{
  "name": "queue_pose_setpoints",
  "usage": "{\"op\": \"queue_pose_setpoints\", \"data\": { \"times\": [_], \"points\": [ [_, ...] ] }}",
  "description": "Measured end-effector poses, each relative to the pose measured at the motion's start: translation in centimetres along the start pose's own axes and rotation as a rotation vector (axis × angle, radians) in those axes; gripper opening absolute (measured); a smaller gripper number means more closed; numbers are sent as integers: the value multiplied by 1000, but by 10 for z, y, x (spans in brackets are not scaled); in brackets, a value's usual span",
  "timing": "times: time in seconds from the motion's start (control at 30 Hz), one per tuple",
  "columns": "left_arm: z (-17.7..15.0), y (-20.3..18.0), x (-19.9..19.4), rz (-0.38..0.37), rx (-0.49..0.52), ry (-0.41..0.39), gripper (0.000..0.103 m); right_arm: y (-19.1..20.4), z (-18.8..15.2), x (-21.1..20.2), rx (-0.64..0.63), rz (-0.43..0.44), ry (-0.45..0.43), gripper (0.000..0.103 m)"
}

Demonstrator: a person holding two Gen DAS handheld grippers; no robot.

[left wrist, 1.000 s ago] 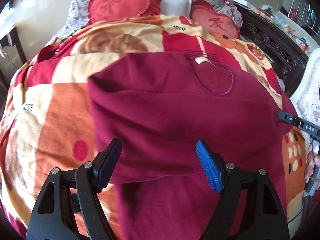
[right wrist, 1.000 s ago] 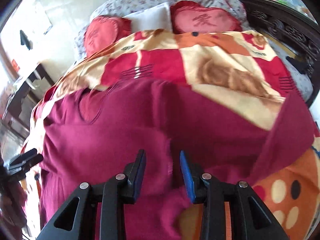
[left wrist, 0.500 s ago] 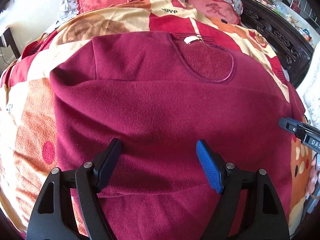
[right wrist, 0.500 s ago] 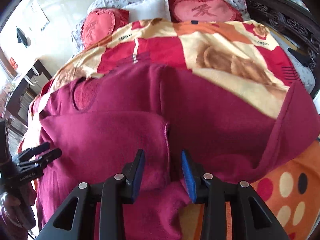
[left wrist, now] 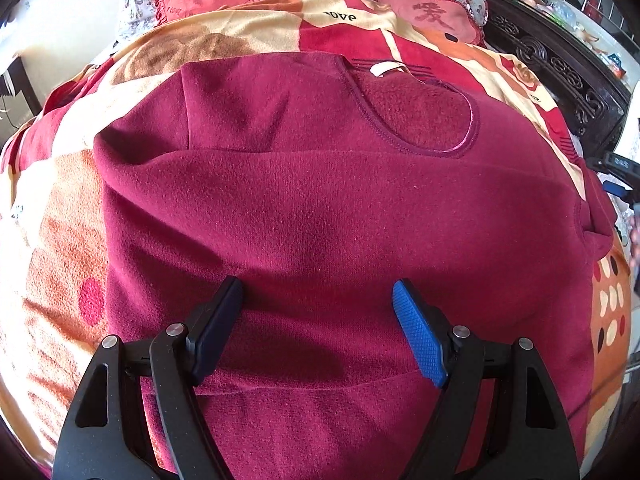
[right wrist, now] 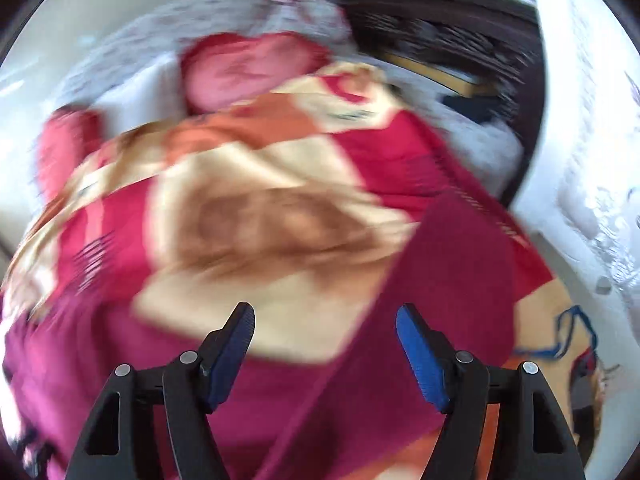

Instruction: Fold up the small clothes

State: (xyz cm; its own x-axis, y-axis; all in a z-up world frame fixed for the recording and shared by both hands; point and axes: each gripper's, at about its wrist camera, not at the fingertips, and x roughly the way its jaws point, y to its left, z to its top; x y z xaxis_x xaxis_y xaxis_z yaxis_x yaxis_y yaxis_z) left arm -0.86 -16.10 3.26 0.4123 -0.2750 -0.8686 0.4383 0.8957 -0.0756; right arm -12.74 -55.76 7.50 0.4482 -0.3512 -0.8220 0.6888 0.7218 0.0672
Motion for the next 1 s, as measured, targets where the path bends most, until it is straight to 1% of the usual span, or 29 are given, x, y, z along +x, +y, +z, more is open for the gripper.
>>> {"op": "queue_pose_setpoints", "data": {
  "times": [0.03, 0.1, 0.17, 0.27, 0.33, 0.37, 0.4, 0.43, 0.47, 0.5, 0.53, 0.6, 0.67, 0.73, 0.87, 1.0],
  "points": [
    [0, 0, 0, 1, -1, -1, 79, -14, 10, 12, 42, -27, 18, 71],
    [0, -1, 1, 4, 1, -1, 80, -33, 23, 26, 105, -40, 34, 71],
    [0, -2, 2, 5, 6, 2, 81, -46, 33, 37, 133, -58, 47, 71],
    [1, -3, 3, 3, 10, 5, 82, -55, 39, 54, 148, -79, 90, 71],
    [2, -3, 4, 2, 12, 4, 83, -58, 42, 61, 111, -102, 95, 69],
    [2, -3, 5, 2, 14, 3, 84, -57, 42, 62, 88, -116, 95, 67],
    [2, -3, 5, 2, 15, 3, 84, -58, 41, 62, 69, -129, 97, 55],
    [2, -4, 5, 3, 15, 1, 84, -58, 40, 62, 41, -153, 100, 46],
    [2, -3, 4, 2, 15, 1, 84, -61, 39, 61, 34, -150, 97, 41],
    [1, -3, 4, 0, 15, 2, 84, -65, 37, 55, 40, -133, 91, 29],
    [1, -3, 3, -3, 17, 6, 84, -68, 37, 54, 48, -118, 90, 14],
    [2, -2, -1, -13, 19, 12, 84, -78, 37, 44, 99, -47, 83, 8],
    [2, 2, -10, -33, 4, -1, 84, -85, 35, 26, 152, 70, 48, 6],
    [3, 10, -21, -45, -19, -26, 84, -79, 34, 1, 144, 149, 7, 6],
    [3, 26, -37, -46, -65, -48, 84, -50, 30, -48, 83, 291, -66, 6],
    [3, 44, -56, -40, -104, -82, 84, -8, 23, -85, 34, 449, -94, 6]
  ]
}}
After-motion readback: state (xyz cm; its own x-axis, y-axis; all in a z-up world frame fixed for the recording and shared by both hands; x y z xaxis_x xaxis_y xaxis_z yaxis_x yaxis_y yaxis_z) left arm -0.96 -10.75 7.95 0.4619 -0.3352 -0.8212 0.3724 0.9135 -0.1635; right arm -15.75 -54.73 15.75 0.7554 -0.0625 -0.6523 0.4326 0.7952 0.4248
